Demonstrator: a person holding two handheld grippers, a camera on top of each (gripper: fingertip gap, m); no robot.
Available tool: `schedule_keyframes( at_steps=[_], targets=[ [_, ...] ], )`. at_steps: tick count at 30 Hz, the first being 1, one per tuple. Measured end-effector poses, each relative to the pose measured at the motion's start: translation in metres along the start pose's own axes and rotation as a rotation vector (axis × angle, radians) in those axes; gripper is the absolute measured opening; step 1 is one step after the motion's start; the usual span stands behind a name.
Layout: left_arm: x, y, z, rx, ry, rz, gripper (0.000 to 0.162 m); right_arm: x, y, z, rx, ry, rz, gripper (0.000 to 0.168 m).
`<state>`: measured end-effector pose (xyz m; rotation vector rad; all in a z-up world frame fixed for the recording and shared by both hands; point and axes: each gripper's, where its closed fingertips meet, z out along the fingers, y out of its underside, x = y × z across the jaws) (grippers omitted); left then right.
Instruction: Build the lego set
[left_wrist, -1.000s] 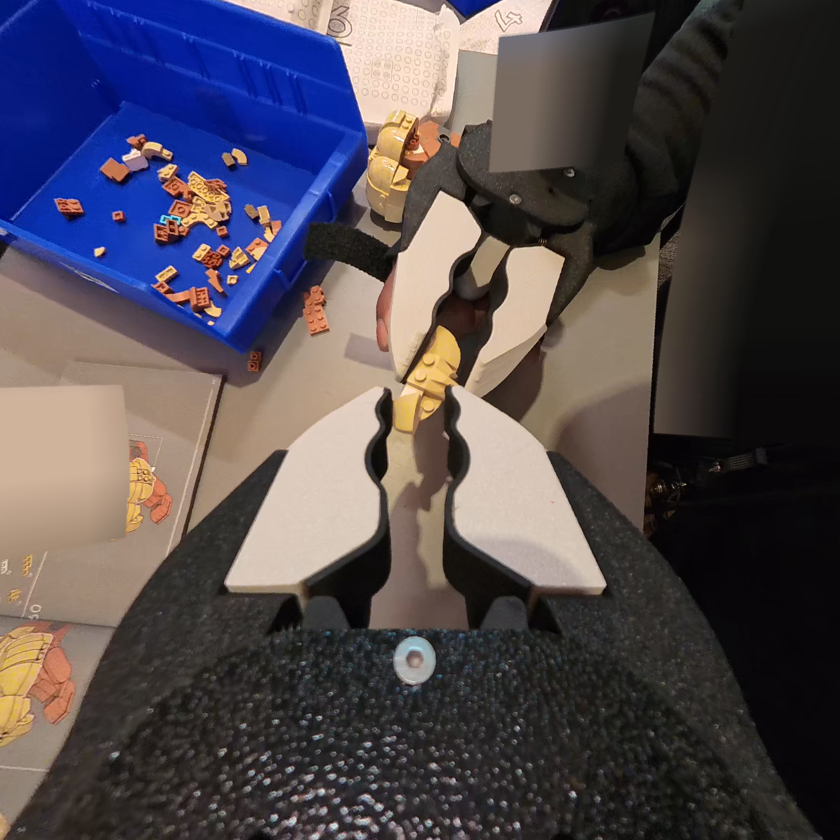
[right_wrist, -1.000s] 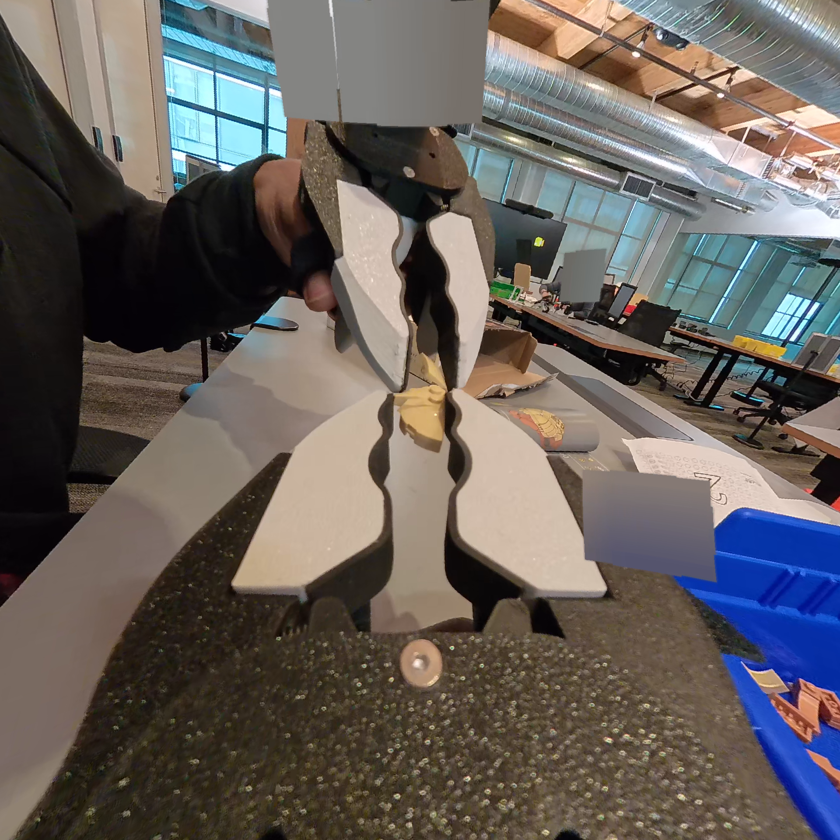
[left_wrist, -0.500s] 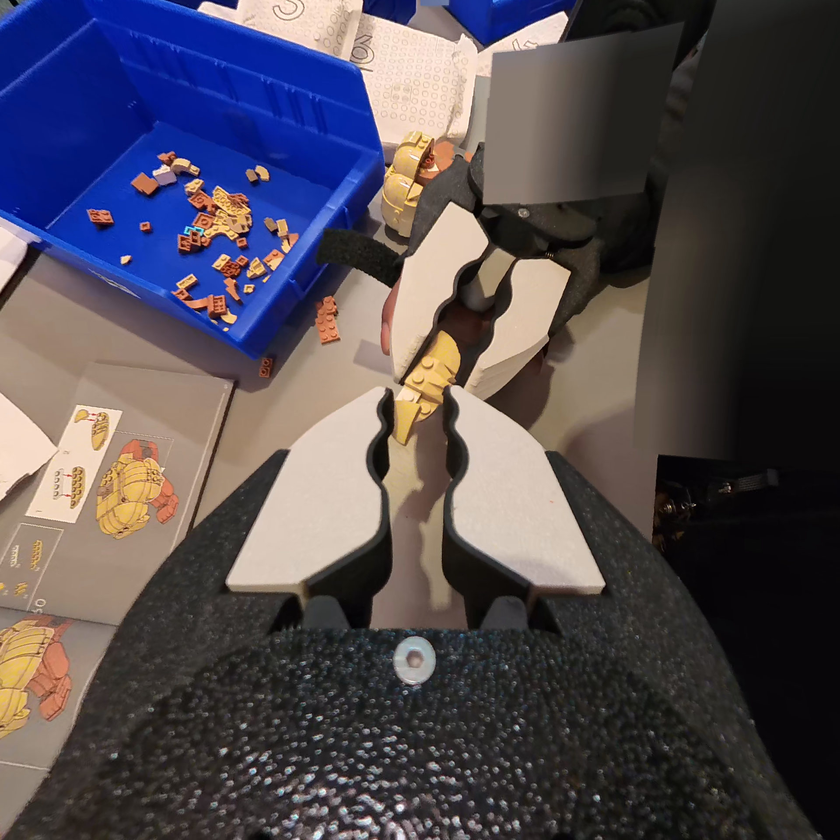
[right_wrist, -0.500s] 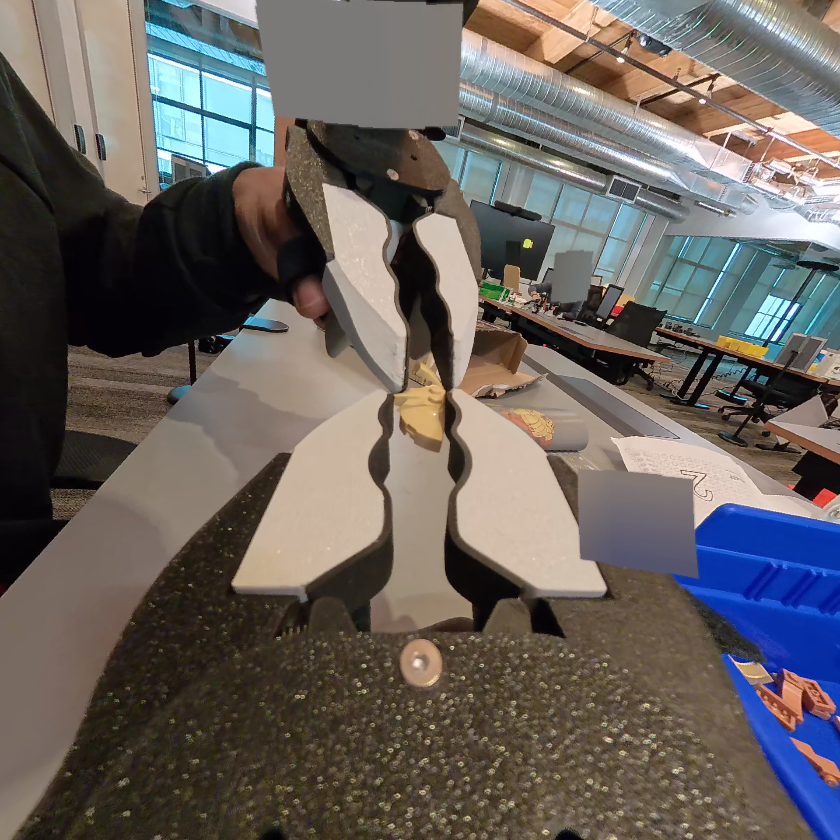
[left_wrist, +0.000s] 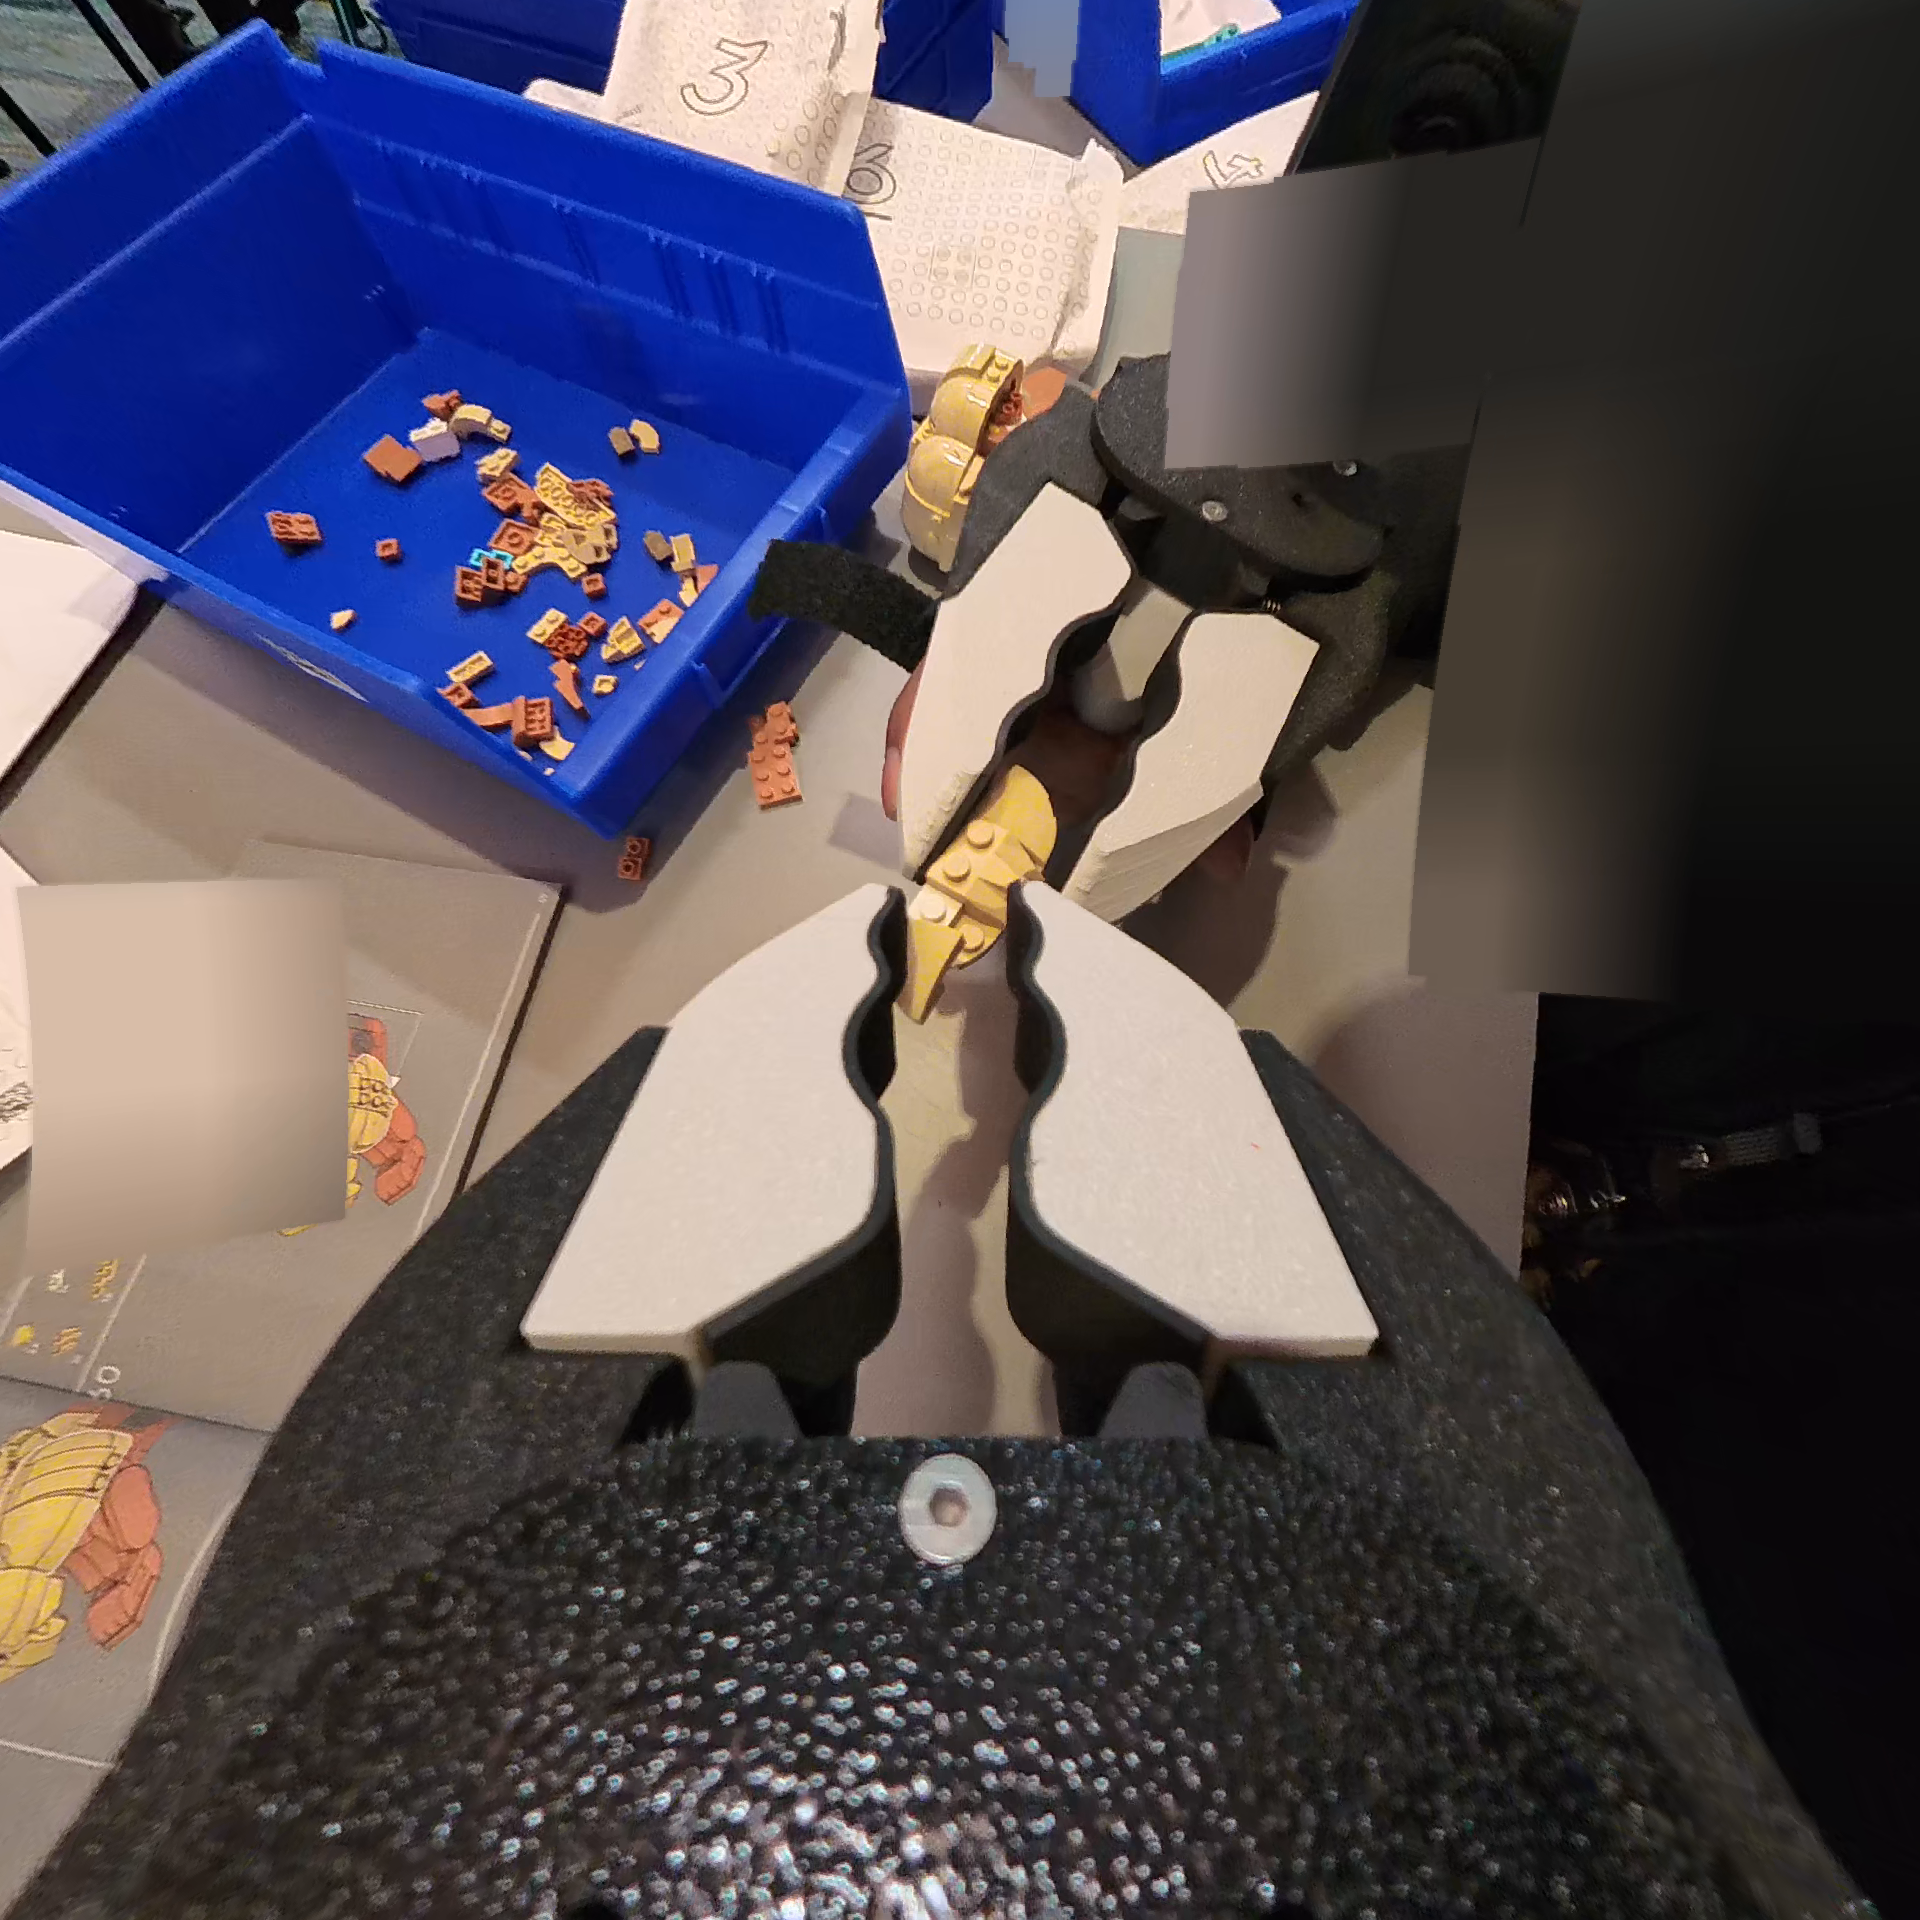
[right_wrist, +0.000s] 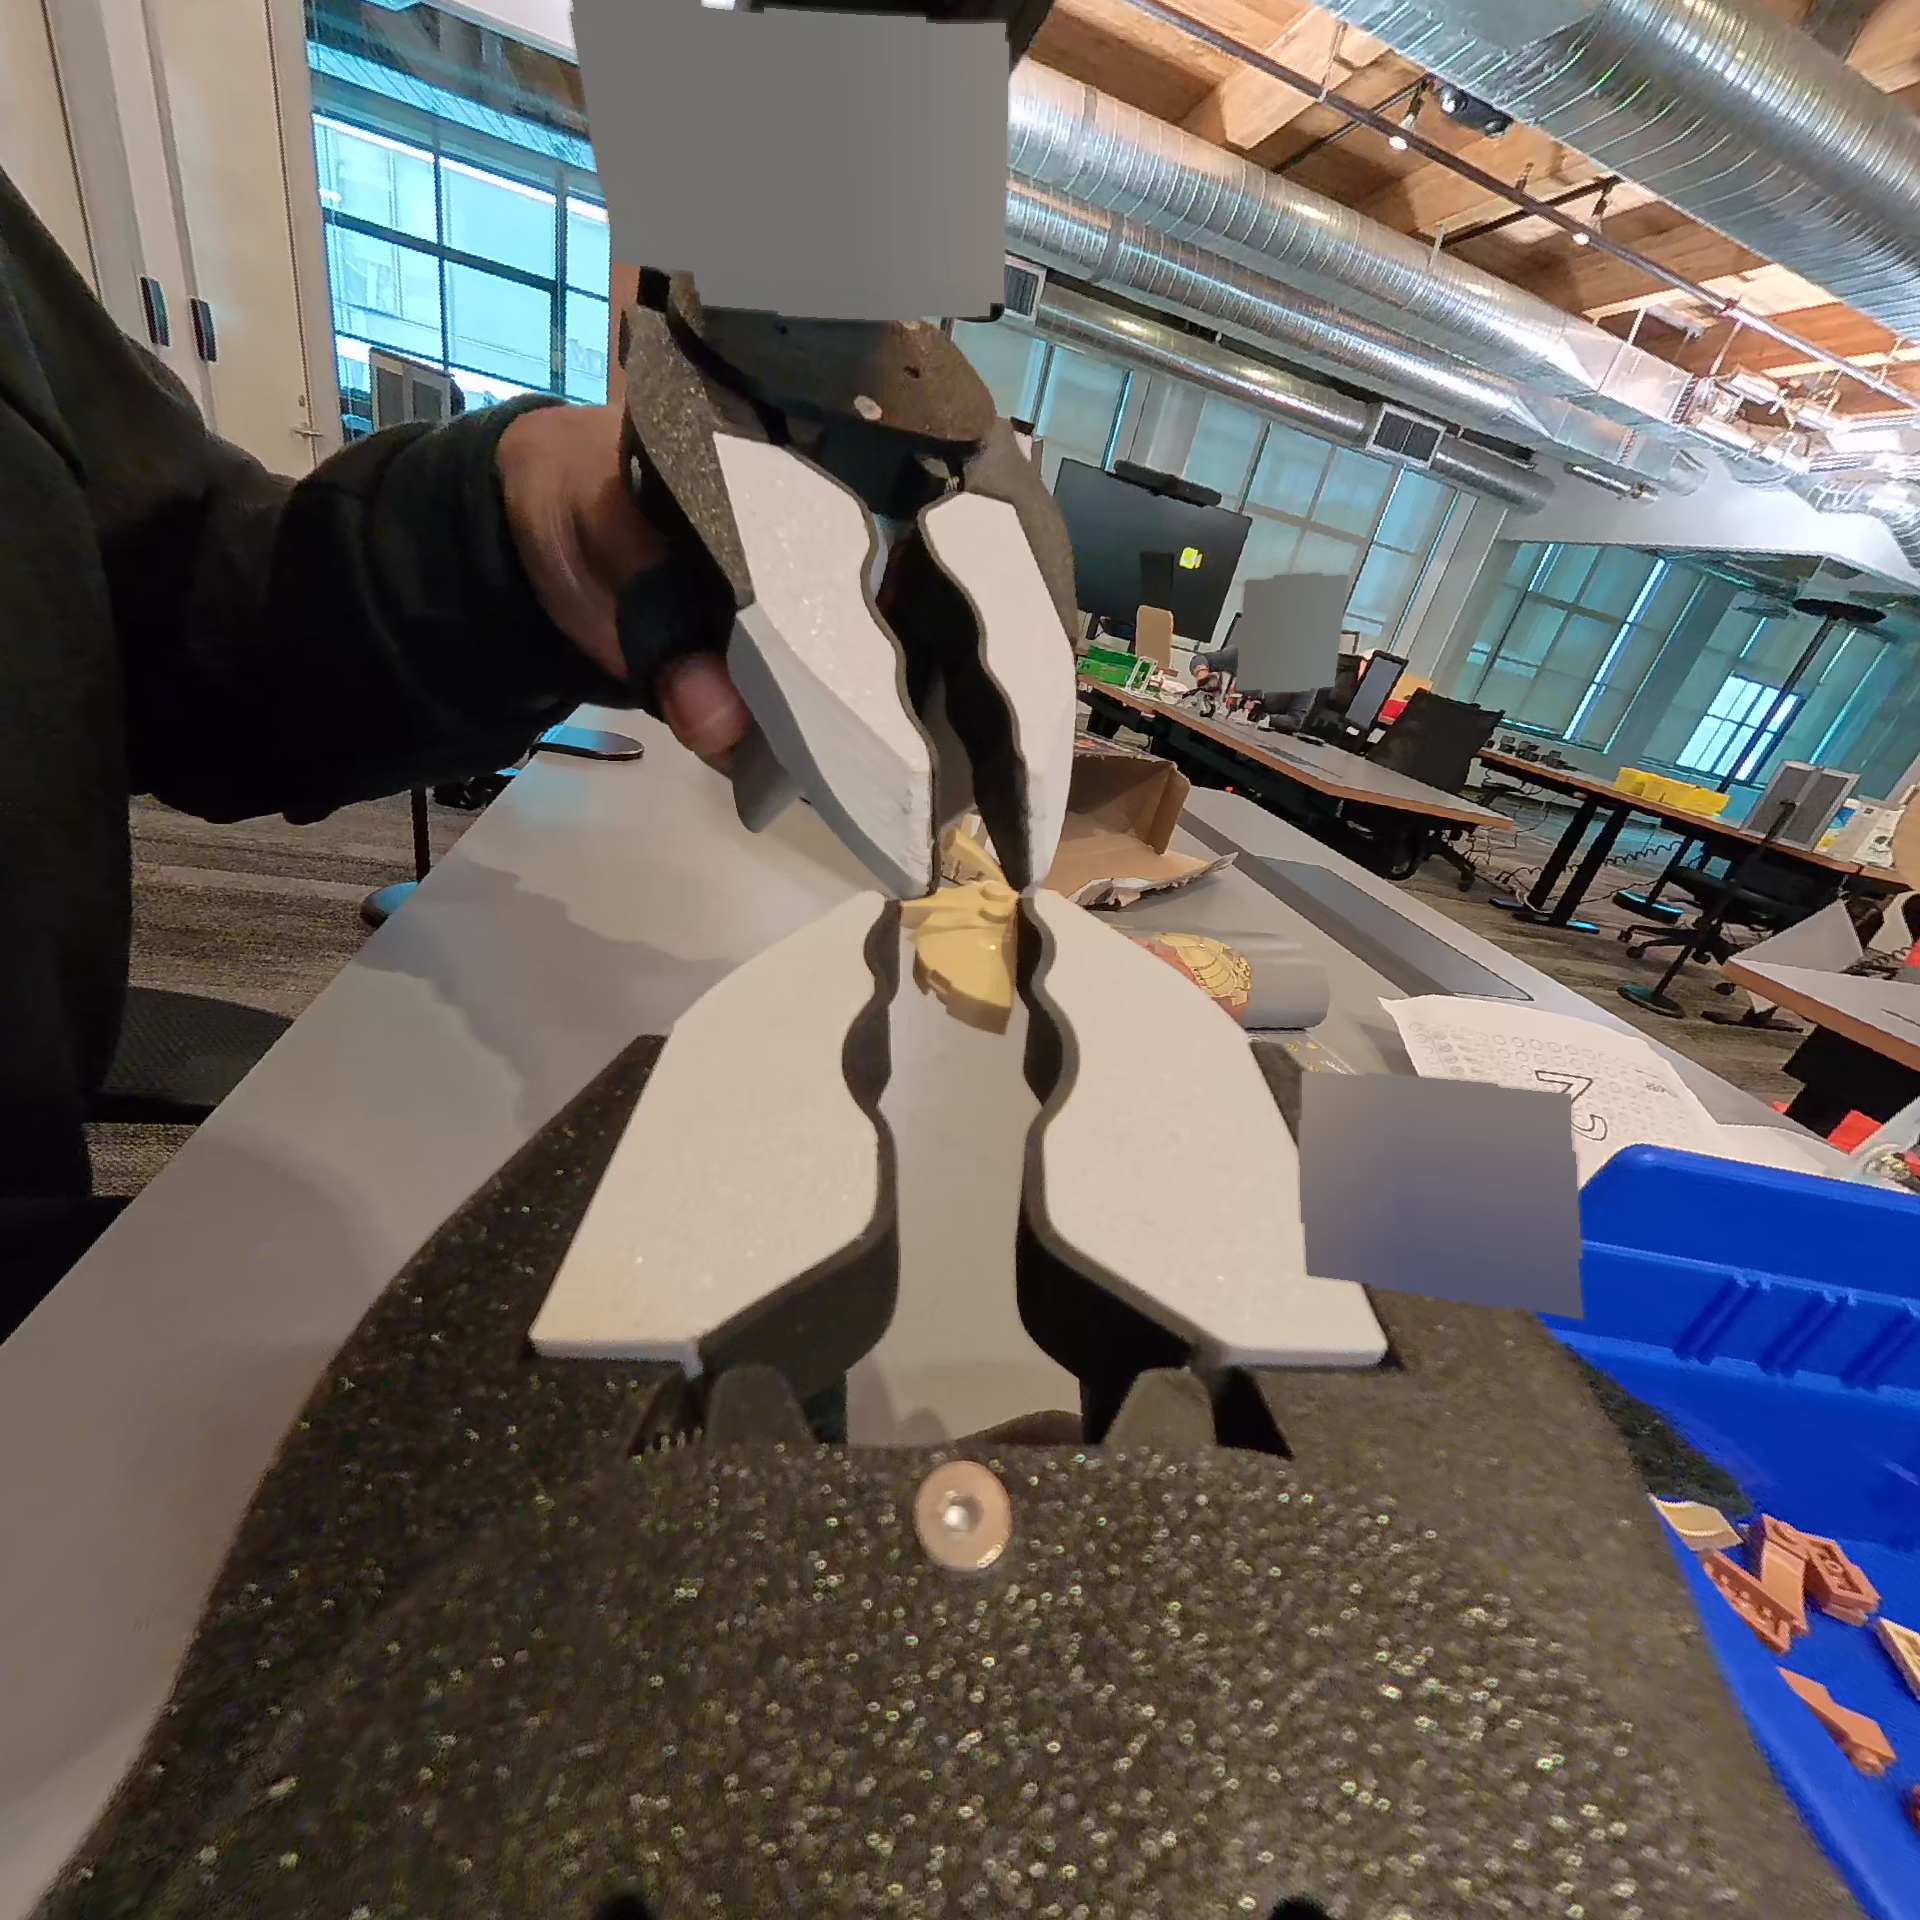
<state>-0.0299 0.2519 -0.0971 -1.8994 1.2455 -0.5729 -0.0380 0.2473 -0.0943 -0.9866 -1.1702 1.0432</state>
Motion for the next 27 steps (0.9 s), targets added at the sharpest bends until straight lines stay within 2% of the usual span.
schedule_keyframes(
  at_steps=[3, 6, 16, 20, 24, 27],
  targets=[
    [0.0, -0.002, 0.0, 0.022, -0.009, 0.008, 0.016, 0.001, -0.001, 0.0, 0.002, 0.002, 0.0, 0.021],
    [-0.003, -0.004, -0.003, 0.054, -0.033, 0.023, 0.0, -0.001, -0.002, -0.001, 0.008, -0.004, -0.002, 0.021],
    [-0.016, 0.009, -0.008, 0.132, -0.008, -0.094, 0.0, 0.006, 0.005, -0.001, -0.042, 0.016, -0.014, 0.021],
    [-0.04, 0.041, -0.02, 0.101, -0.081, -0.133, 0.007, 0.013, 0.009, -0.004, -0.062, 0.034, -0.003, 0.021],
    [-0.061, 0.089, -0.042, 0.069, -0.195, -0.181, 0.013, 0.011, 0.012, -0.003, -0.074, 0.021, 0.002, 0.021],
    [-0.056, 0.121, -0.066, 0.055, -0.217, -0.223, 0.02, 0.009, 0.016, -0.002, -0.085, 0.011, 0.006, 0.021]
  ],
)
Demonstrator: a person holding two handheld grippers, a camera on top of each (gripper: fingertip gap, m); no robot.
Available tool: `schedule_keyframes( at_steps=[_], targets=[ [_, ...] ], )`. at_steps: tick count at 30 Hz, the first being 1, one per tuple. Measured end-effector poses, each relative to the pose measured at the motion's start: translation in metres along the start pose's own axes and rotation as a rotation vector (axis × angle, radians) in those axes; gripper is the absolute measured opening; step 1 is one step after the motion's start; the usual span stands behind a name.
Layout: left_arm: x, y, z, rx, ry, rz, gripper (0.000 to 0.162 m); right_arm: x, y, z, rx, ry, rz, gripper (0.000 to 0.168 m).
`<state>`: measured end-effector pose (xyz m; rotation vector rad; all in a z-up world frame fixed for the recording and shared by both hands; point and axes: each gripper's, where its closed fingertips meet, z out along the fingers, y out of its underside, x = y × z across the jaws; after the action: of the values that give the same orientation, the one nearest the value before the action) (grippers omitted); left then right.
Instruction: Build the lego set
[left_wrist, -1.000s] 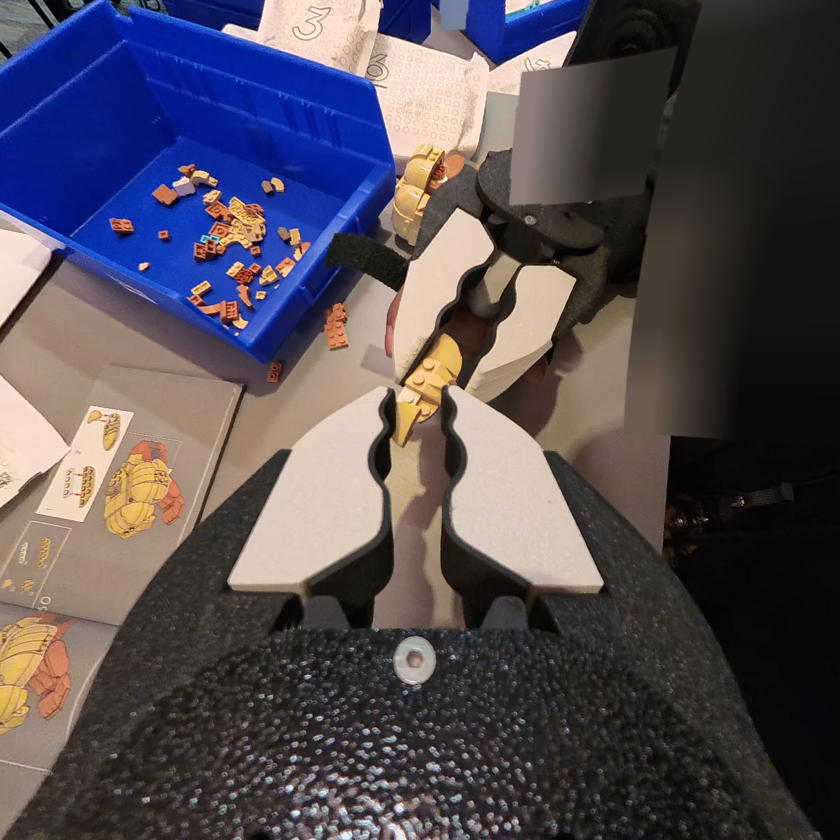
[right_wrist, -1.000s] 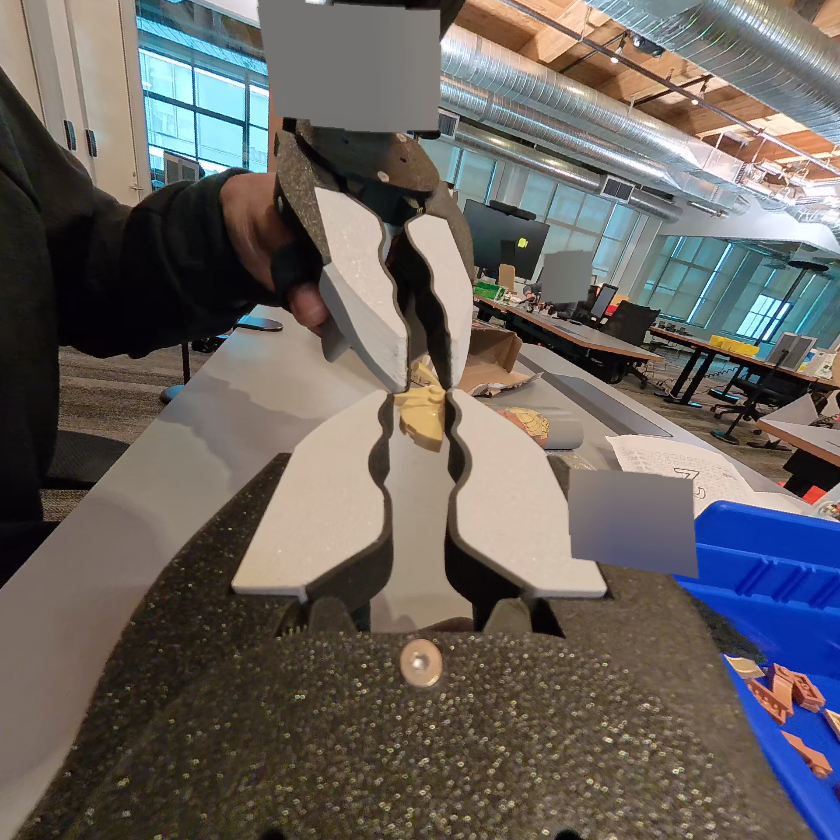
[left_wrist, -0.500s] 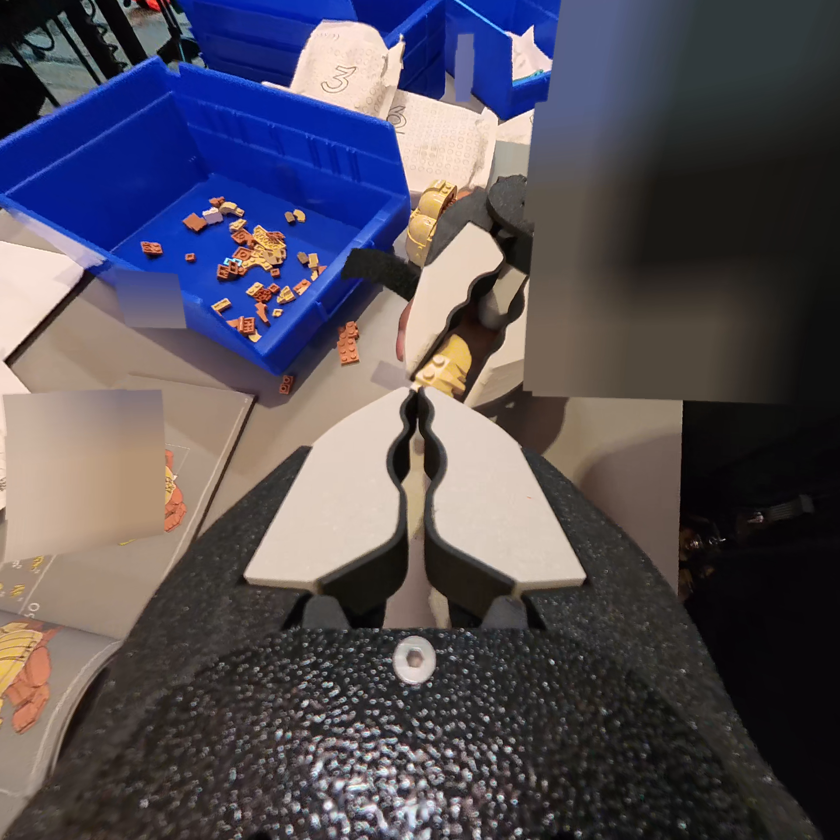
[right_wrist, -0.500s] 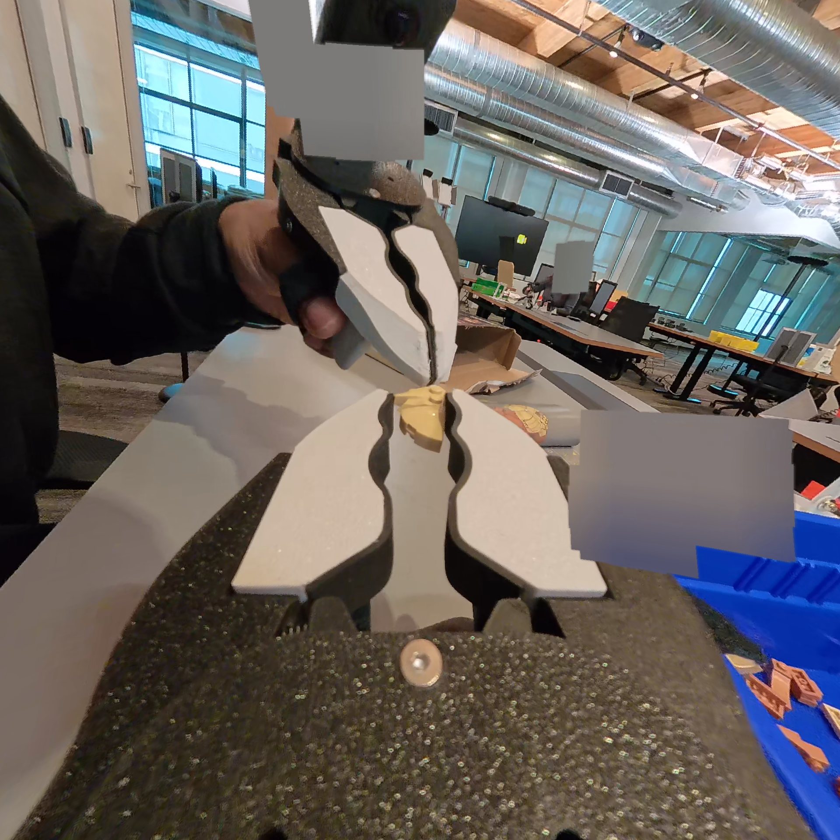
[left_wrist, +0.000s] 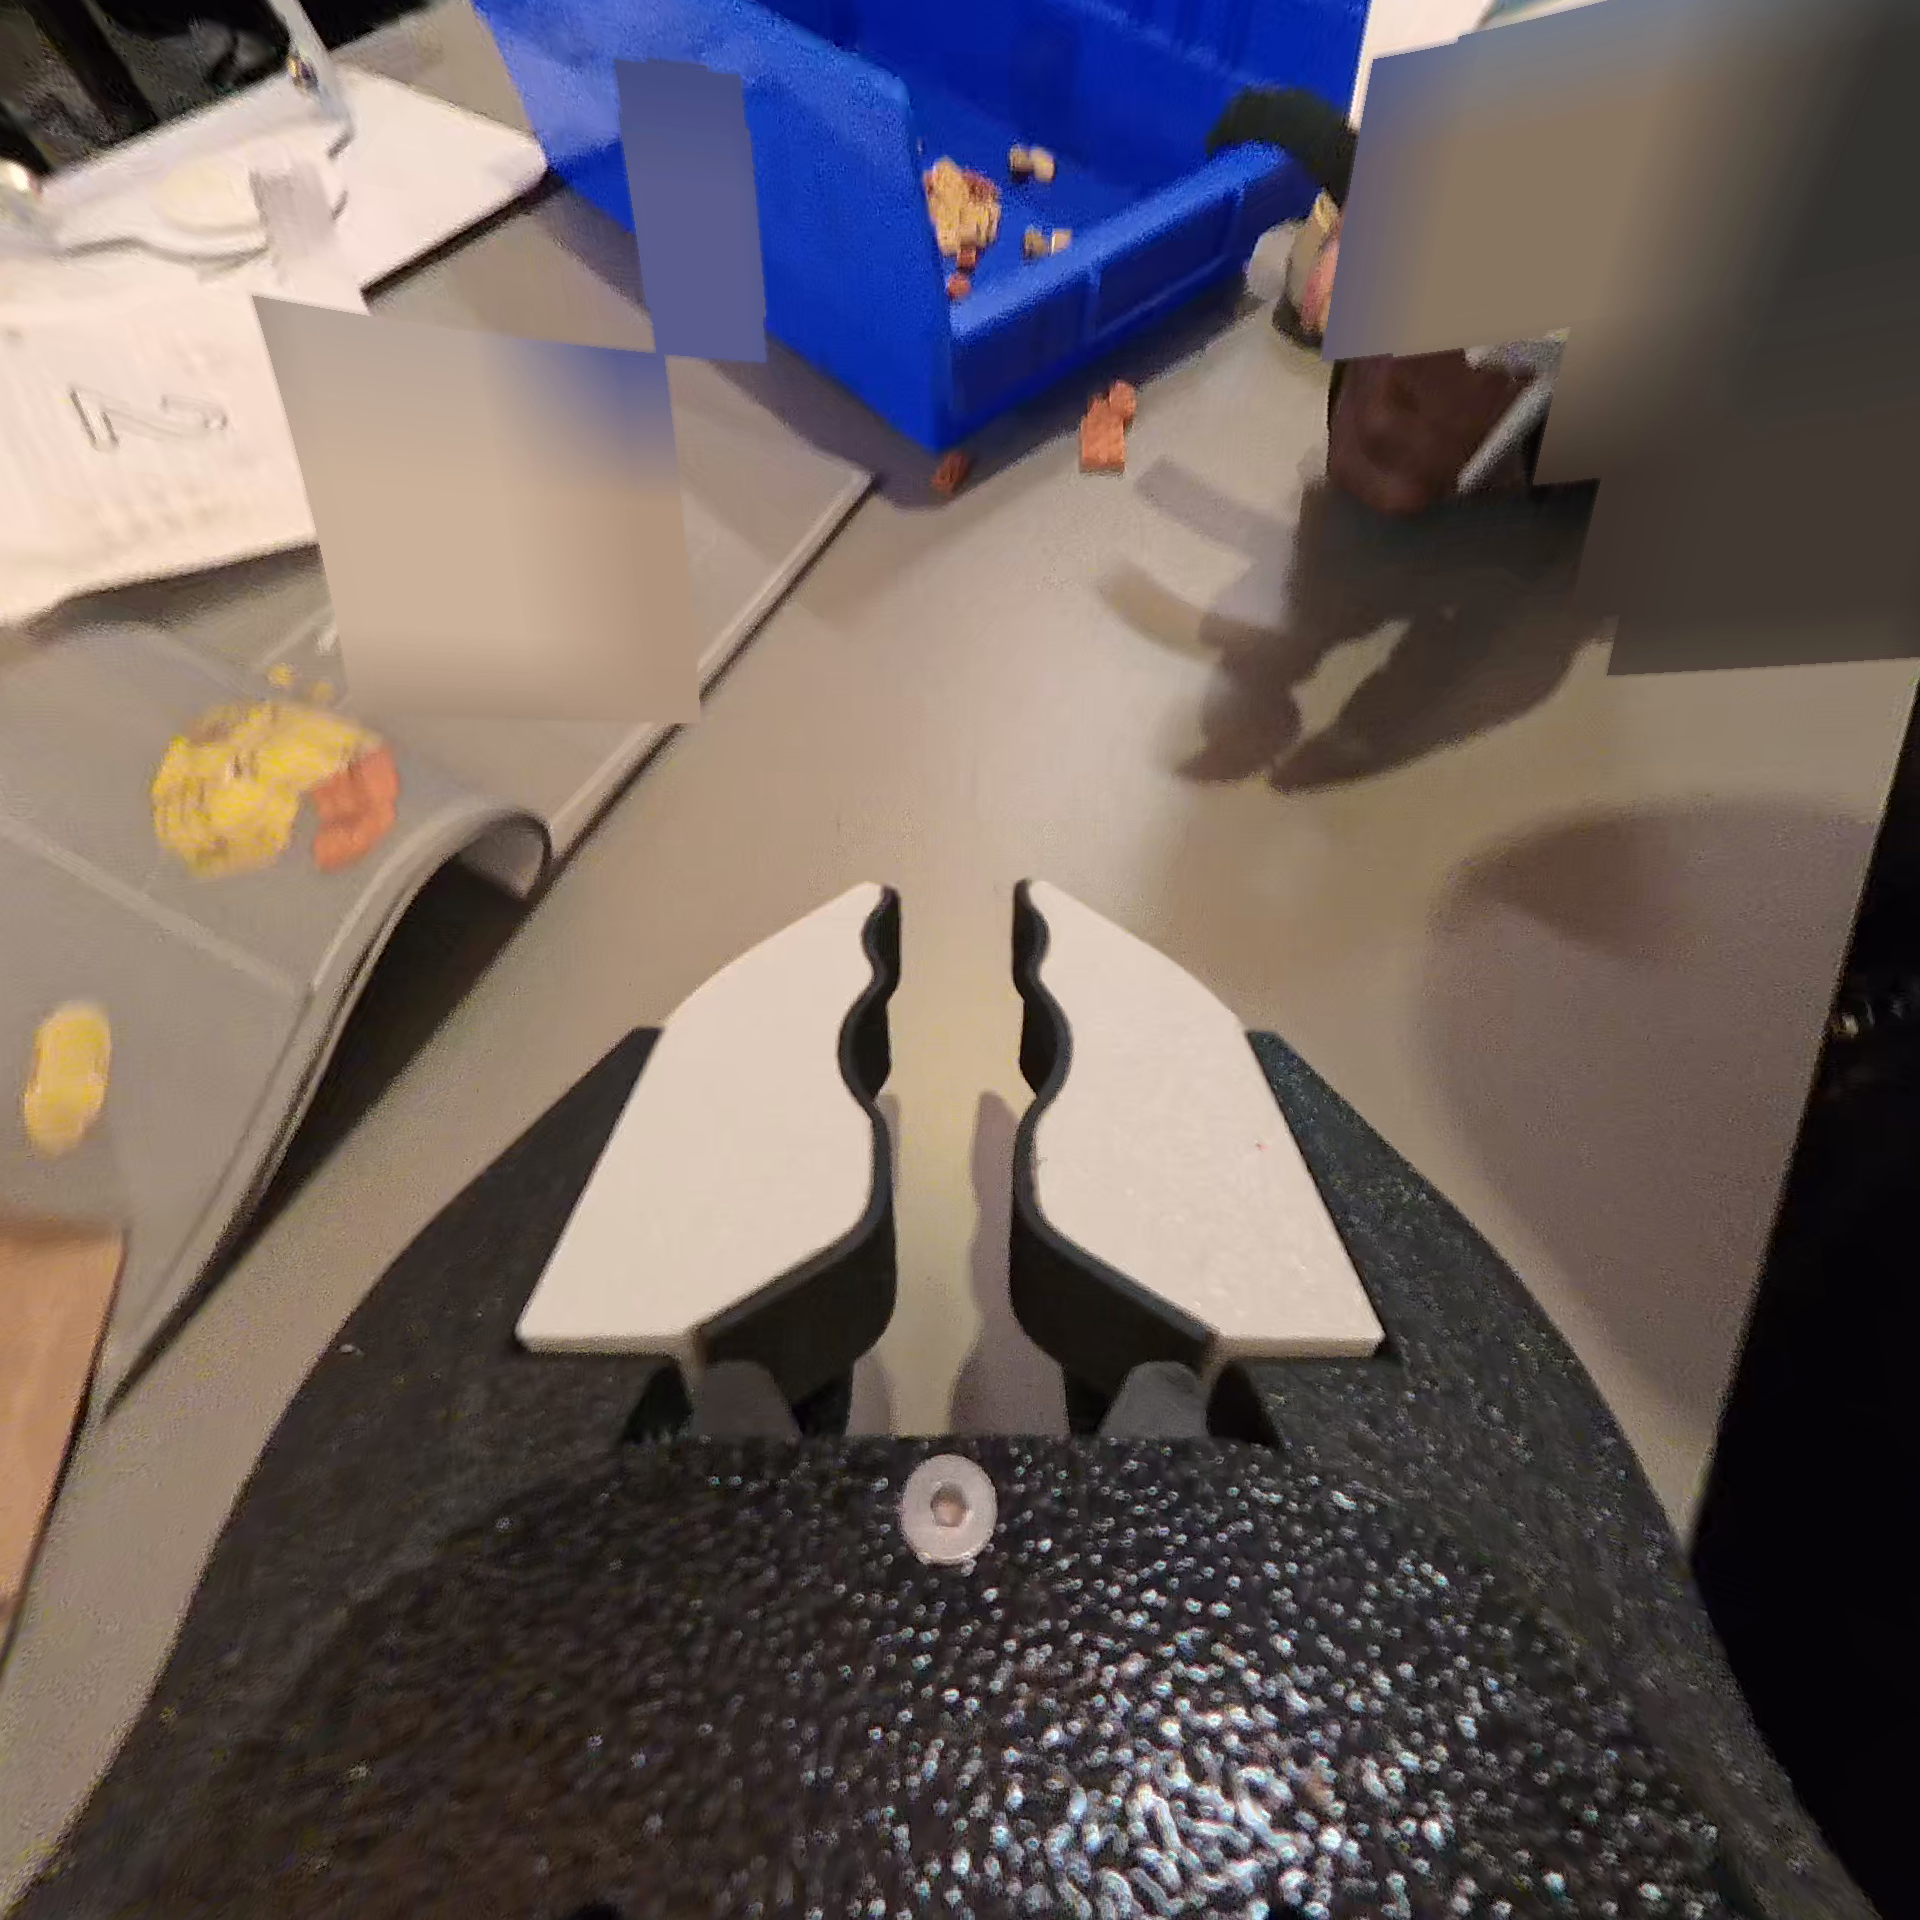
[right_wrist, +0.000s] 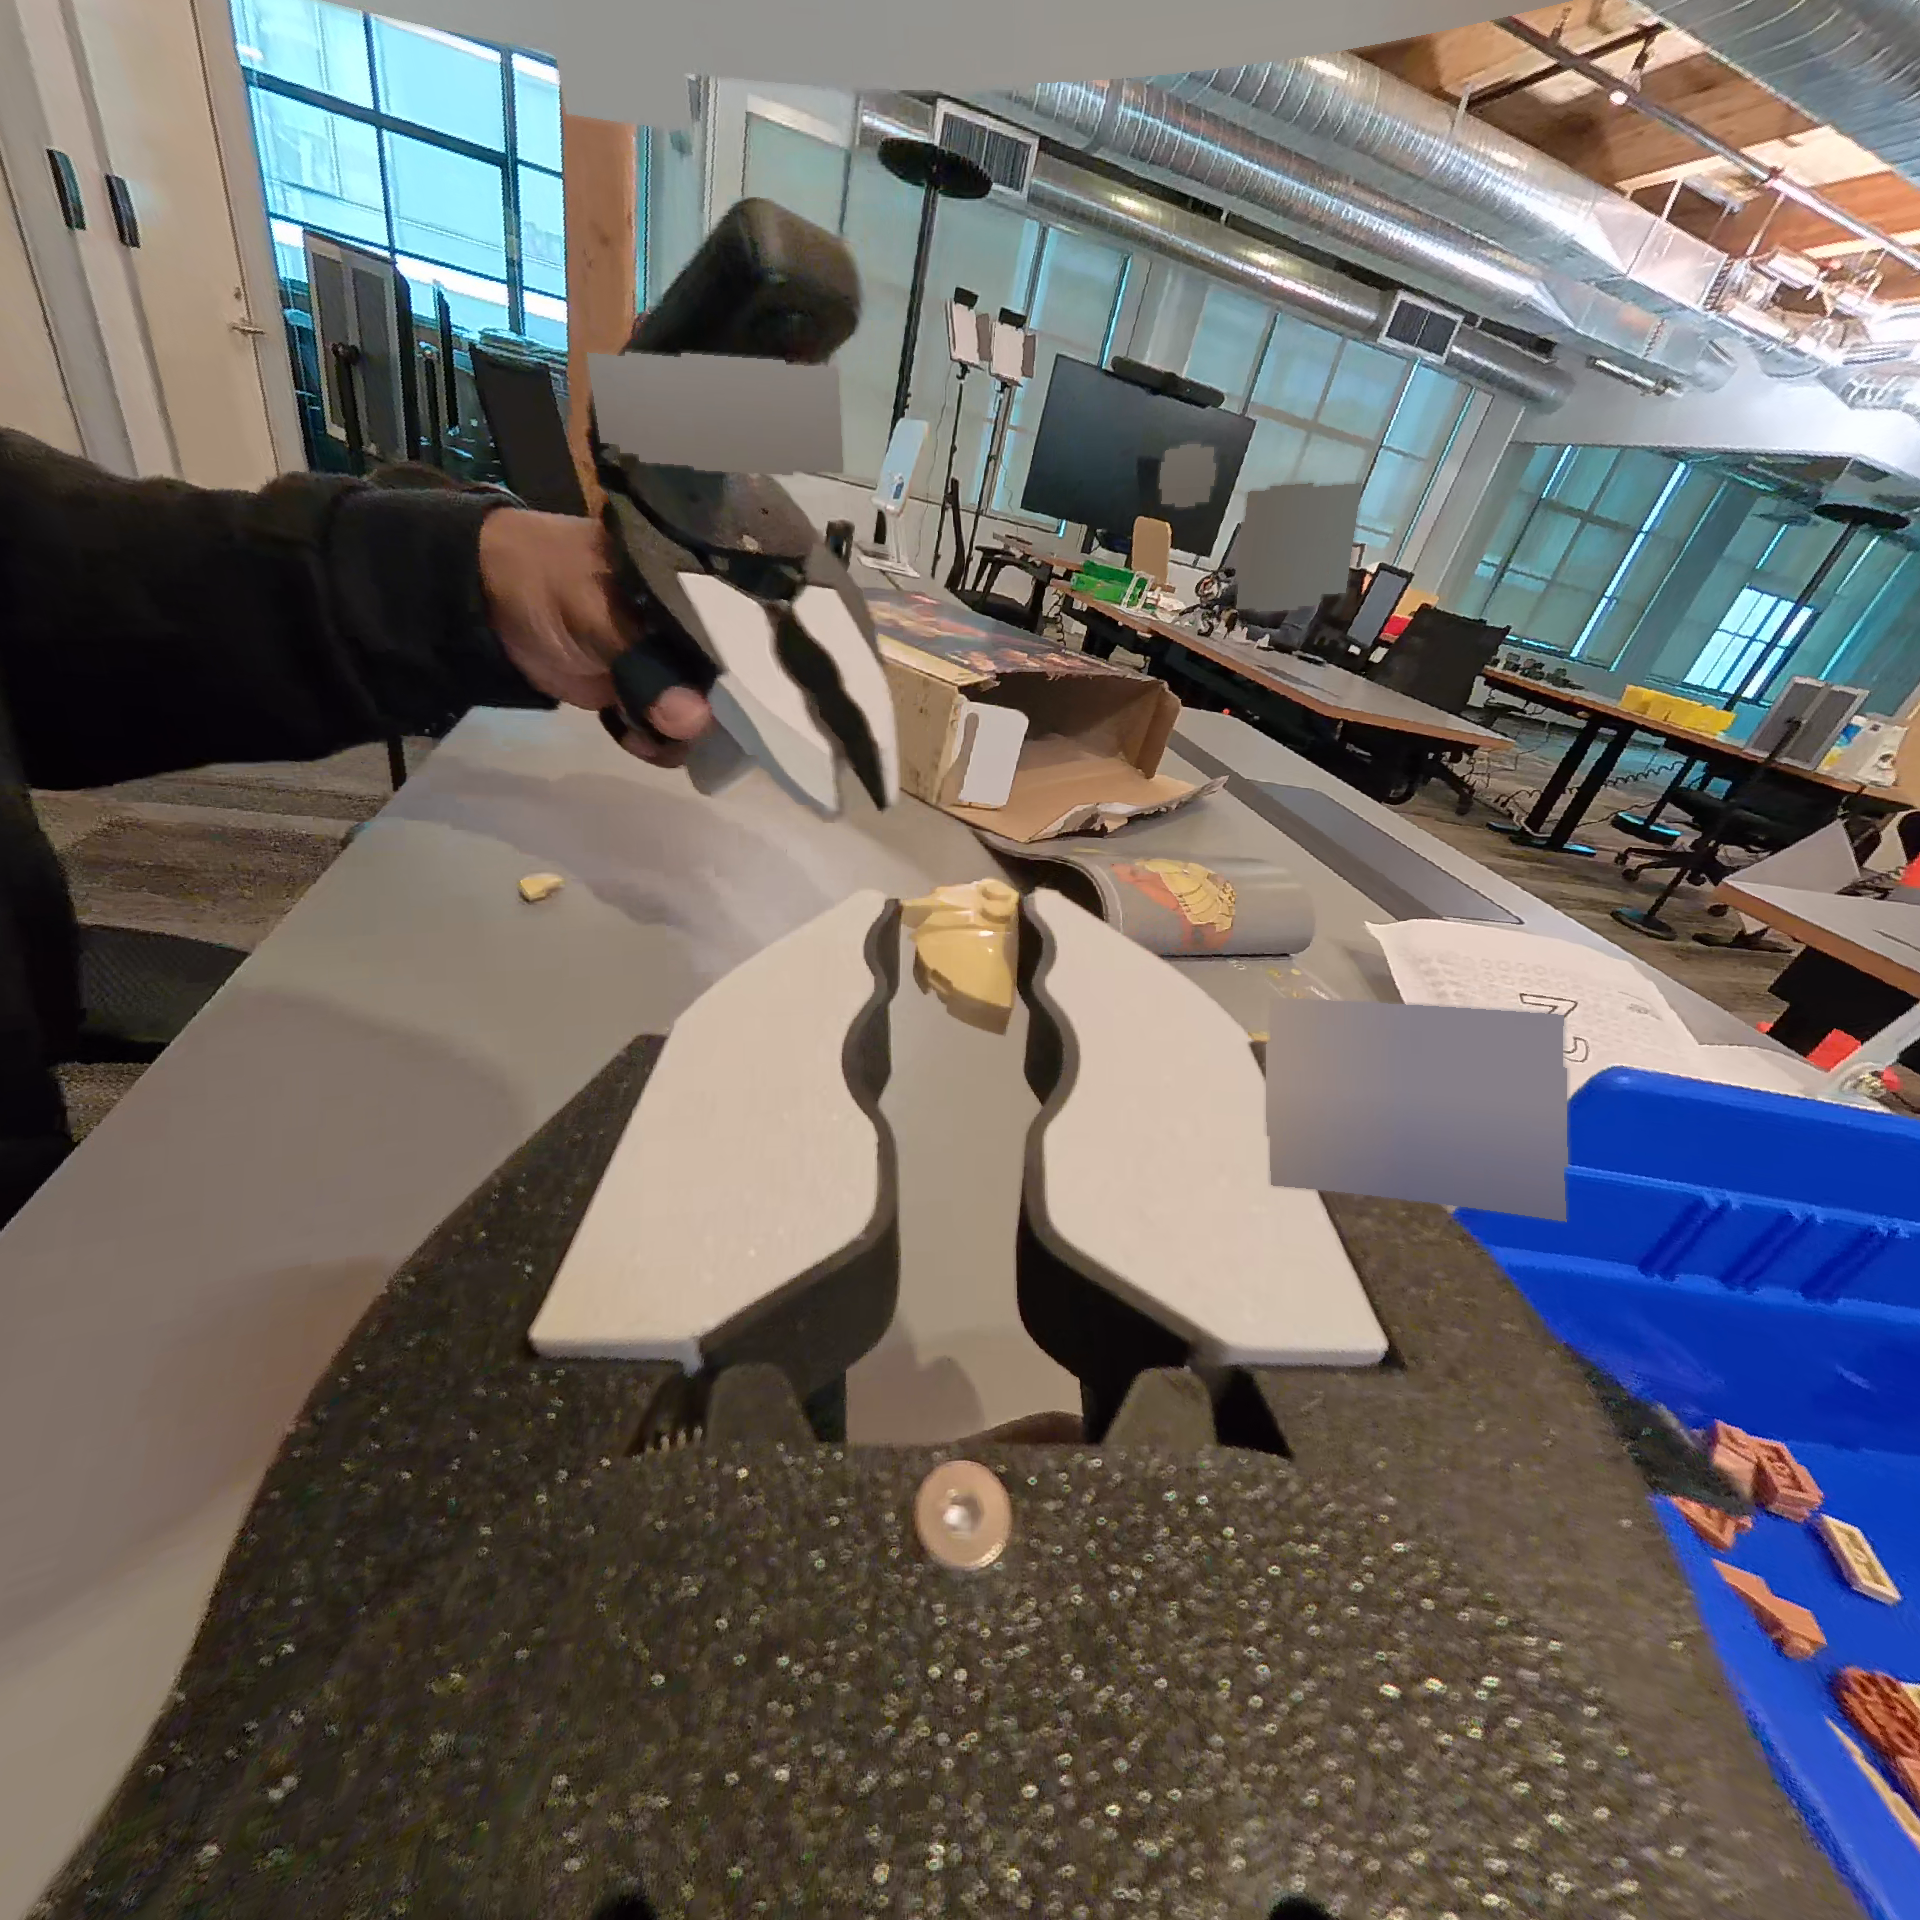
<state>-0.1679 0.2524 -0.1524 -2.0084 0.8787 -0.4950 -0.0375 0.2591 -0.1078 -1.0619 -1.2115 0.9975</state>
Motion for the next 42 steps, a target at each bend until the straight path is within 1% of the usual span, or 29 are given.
schedule_keyframes(
  at_steps=[5, 8, 10, 11, 13, 16, 19, 21, 25, 27, 29, 33, 35, 37, 39, 42],
  targets=[
    [0.02, 0.056, -0.05, -0.134, 0.005, 0.03, 0.031, 0.002, 0.003, 0.001, -0.006, -0.002, 0.02, 0.021],
    [0.039, 0.087, -0.07, -0.233, 0.033, 0.109, 0.033, 0.002, 0.005, 0.002, -0.01, -0.006, 0.028, 0.021],
    [0.042, 0.11, -0.078, -0.324, 0.03, 0.128, 0.032, 0.002, 0.005, 0.002, -0.011, -0.004, 0.028, 0.021],
    [0.045, 0.12, -0.082, -0.369, 0.05, 0.113, 0.029, 0.002, 0.005, 0.003, -0.011, -0.002, 0.027, 0.021],
    [0.053, 0.13, -0.083, -0.406, 0.091, 0.082, 0.026, 0.002, 0.005, 0.003, -0.012, 0.0, 0.024, 0.021],
    [0.065, 0.133, -0.073, -0.42, 0.141, 0.043, 0.026, 0.0, 0.004, 0.003, -0.011, -0.001, 0.016, 0.021],
    [0.086, 0.121, -0.059, -0.383, 0.233, -0.006, 0.022, -0.002, 0.003, 0.003, -0.011, -0.006, 0.009, 0.021],
    [0.095, 0.115, -0.048, -0.368, 0.256, -0.009, 0.022, -0.003, 0.002, 0.002, -0.009, -0.011, 0.006, 0.021],
    [0.093, 0.103, -0.038, -0.338, 0.207, -0.036, 0.023, -0.006, 0.002, 0.003, -0.01, -0.021, 0.003, 0.021],
    [0.089, 0.104, -0.04, -0.357, 0.165, -0.049, 0.019, -0.007, 0.001, 0.002, -0.008, -0.024, -0.002, 0.021],
    [0.084, 0.11, -0.042, -0.401, 0.128, -0.009, 0.014, -0.008, 0.001, 0.003, -0.006, -0.028, -0.002, 0.021],
    [0.068, 0.108, -0.031, -0.401, 0.062, 0.032, 0.011, -0.01, 0.001, 0.003, -0.007, -0.034, -0.002, 0.021],
    [0.054, 0.103, -0.024, -0.392, -0.009, 0.044, 0.012, -0.01, 0.001, 0.003, -0.006, -0.031, -0.008, 0.021],
    [0.046, 0.099, -0.024, -0.388, -0.066, 0.036, 0.014, -0.009, 0.001, 0.003, -0.008, -0.025, -0.012, 0.021],
    [0.049, 0.094, -0.032, -0.363, -0.081, -0.005, 0.014, -0.008, 0.0, 0.003, -0.005, -0.019, -0.014, 0.021],
    [0.071, 0.094, -0.044, -0.341, -0.036, -0.044, 0.014, -0.008, 0.0, 0.003, -0.004, -0.025, -0.003, 0.021]
  ],
)
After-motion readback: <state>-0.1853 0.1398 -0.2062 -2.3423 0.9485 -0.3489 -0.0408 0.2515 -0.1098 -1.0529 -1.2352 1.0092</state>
